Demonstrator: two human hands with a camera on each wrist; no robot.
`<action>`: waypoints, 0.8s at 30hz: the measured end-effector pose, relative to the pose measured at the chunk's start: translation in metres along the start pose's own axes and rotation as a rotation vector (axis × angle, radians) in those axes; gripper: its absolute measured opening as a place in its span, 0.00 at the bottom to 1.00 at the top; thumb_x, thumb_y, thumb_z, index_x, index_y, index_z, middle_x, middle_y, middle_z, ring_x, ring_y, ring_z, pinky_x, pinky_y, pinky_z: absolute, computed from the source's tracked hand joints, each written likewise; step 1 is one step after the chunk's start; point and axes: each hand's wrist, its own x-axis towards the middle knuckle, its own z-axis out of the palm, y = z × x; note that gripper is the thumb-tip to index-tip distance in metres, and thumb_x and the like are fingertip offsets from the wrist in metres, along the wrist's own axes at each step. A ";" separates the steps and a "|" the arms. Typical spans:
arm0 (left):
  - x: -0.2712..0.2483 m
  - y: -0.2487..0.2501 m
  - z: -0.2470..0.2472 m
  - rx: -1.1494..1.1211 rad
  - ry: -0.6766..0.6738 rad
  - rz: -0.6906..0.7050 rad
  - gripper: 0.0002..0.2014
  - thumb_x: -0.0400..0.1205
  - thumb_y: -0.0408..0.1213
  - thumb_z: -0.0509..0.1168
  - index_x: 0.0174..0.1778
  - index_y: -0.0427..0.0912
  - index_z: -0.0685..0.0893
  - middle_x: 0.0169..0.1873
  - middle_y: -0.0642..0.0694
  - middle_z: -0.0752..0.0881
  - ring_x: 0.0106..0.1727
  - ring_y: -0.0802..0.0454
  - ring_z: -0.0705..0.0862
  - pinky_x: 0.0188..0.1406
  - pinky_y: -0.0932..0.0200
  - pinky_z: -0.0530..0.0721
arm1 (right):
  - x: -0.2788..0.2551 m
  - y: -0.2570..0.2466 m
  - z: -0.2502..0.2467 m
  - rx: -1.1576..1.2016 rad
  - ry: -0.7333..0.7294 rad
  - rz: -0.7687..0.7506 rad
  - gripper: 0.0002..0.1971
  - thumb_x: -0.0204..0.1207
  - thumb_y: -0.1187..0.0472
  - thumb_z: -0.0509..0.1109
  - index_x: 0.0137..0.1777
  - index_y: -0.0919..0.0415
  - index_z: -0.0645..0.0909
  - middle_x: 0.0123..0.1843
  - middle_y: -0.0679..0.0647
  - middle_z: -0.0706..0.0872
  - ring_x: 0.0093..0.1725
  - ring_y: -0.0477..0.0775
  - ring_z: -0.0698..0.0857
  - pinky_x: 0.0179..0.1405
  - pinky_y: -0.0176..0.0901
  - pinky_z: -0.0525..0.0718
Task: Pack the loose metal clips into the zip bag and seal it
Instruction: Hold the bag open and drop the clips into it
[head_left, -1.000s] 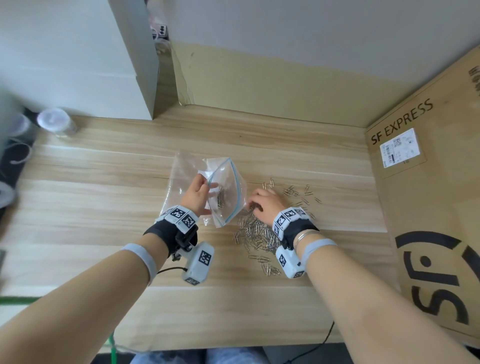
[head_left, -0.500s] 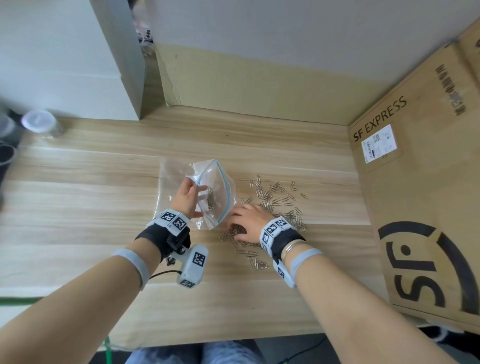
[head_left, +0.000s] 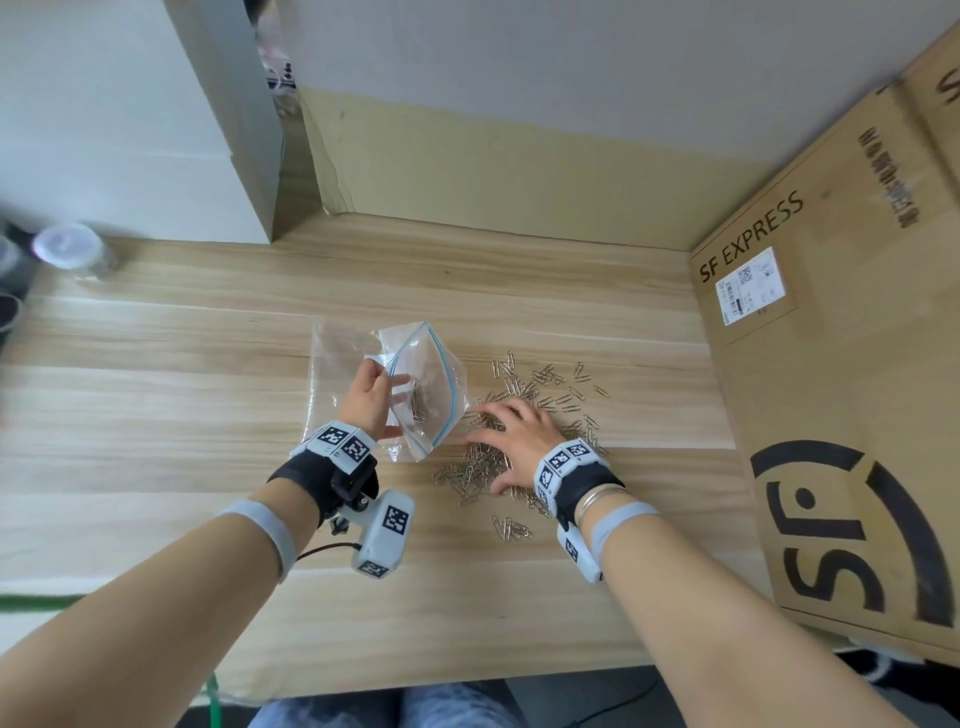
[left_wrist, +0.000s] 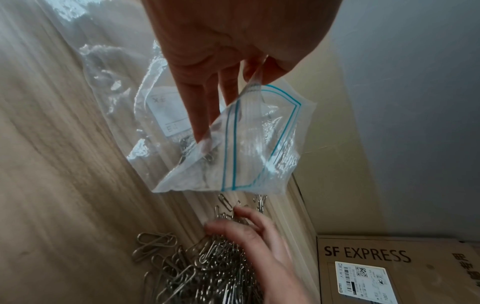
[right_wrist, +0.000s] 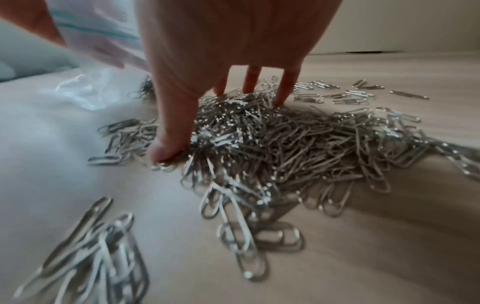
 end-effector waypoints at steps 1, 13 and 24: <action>0.000 0.000 0.000 0.000 0.000 0.000 0.12 0.85 0.33 0.44 0.35 0.46 0.62 0.64 0.40 0.78 0.59 0.44 0.77 0.48 0.36 0.82 | 0.001 0.003 -0.002 0.039 0.001 -0.005 0.37 0.62 0.45 0.77 0.70 0.32 0.64 0.81 0.46 0.55 0.79 0.59 0.53 0.75 0.70 0.59; 0.002 -0.002 0.002 -0.026 -0.006 -0.007 0.12 0.85 0.35 0.46 0.35 0.45 0.64 0.59 0.43 0.79 0.59 0.44 0.78 0.41 0.40 0.84 | 0.001 0.015 -0.005 0.351 0.137 -0.011 0.07 0.74 0.64 0.69 0.51 0.58 0.83 0.59 0.54 0.80 0.57 0.55 0.79 0.62 0.55 0.79; 0.002 -0.001 0.004 -0.019 -0.016 -0.032 0.11 0.85 0.35 0.47 0.36 0.45 0.65 0.59 0.43 0.79 0.63 0.42 0.78 0.50 0.30 0.83 | -0.023 0.021 -0.037 0.587 0.320 0.052 0.05 0.75 0.65 0.68 0.45 0.59 0.86 0.53 0.53 0.87 0.51 0.49 0.83 0.63 0.44 0.79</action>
